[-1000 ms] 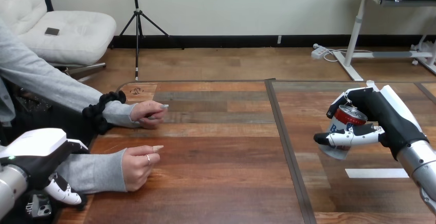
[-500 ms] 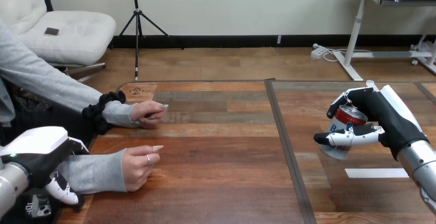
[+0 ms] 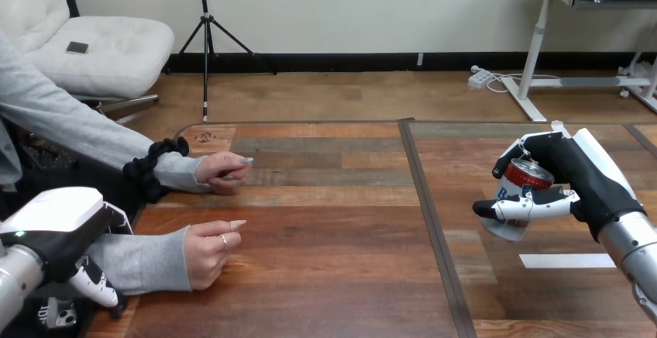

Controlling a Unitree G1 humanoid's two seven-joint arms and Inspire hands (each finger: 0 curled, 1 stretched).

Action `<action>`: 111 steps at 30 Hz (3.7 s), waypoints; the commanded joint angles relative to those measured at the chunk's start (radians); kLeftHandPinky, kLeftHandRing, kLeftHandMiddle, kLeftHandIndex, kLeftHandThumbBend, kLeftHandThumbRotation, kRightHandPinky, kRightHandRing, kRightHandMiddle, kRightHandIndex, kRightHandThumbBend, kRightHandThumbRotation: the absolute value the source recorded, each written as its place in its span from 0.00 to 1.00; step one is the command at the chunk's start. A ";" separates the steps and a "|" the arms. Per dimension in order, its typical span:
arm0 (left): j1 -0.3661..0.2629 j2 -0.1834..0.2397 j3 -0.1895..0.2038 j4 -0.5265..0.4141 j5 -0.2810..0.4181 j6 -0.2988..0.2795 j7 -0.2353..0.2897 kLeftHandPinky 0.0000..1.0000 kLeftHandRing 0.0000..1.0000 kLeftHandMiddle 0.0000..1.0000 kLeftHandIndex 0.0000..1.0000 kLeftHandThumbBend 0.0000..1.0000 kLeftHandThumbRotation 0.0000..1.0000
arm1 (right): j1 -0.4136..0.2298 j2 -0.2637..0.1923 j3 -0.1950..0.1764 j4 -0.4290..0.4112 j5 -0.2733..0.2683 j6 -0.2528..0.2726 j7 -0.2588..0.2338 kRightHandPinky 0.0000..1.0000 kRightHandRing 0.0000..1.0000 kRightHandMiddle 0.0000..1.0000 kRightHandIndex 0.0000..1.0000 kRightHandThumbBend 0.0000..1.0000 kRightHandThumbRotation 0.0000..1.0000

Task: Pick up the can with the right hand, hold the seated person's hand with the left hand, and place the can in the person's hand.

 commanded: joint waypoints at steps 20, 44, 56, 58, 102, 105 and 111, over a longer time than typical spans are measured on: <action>-0.082 0.007 -0.025 0.120 0.037 -0.132 0.256 0.20 0.26 0.34 0.46 0.96 0.00 | -0.063 -0.027 -0.026 -0.059 0.023 0.001 -0.008 0.27 0.30 0.36 0.42 0.86 0.00; -0.060 0.022 0.004 0.081 -0.005 -0.163 0.281 0.13 0.20 0.28 0.46 0.97 0.00 | -0.071 -0.017 -0.023 -0.035 0.025 -0.027 -0.006 0.28 0.31 0.36 0.42 0.87 0.00; -0.049 0.029 0.024 0.057 -0.033 -0.162 0.279 0.15 0.21 0.30 0.46 0.98 0.00 | -0.074 -0.018 -0.020 -0.032 0.024 -0.025 -0.001 0.27 0.30 0.36 0.42 0.86 0.00; -0.047 0.035 0.029 0.044 -0.038 -0.160 0.271 0.15 0.21 0.29 0.46 0.98 0.00 | -0.074 -0.020 -0.019 -0.032 0.023 -0.026 0.000 0.28 0.30 0.36 0.42 0.86 0.00; 0.027 0.036 0.180 -0.235 -0.144 -0.077 0.169 0.13 0.18 0.26 0.45 0.99 0.00 | -0.074 -0.014 -0.016 -0.031 0.019 -0.021 0.013 0.29 0.32 0.38 0.42 0.85 0.00; 0.027 0.035 0.184 -0.238 -0.145 -0.084 0.171 0.13 0.17 0.25 0.45 1.00 0.00 | -0.074 -0.013 -0.016 -0.030 0.019 -0.024 0.014 0.28 0.31 0.38 0.42 0.85 0.00; 0.031 0.030 0.192 -0.255 -0.148 -0.072 0.161 0.13 0.17 0.25 0.45 1.00 0.00 | -0.072 -0.013 -0.012 -0.033 0.014 -0.031 0.010 0.30 0.33 0.38 0.41 0.85 0.00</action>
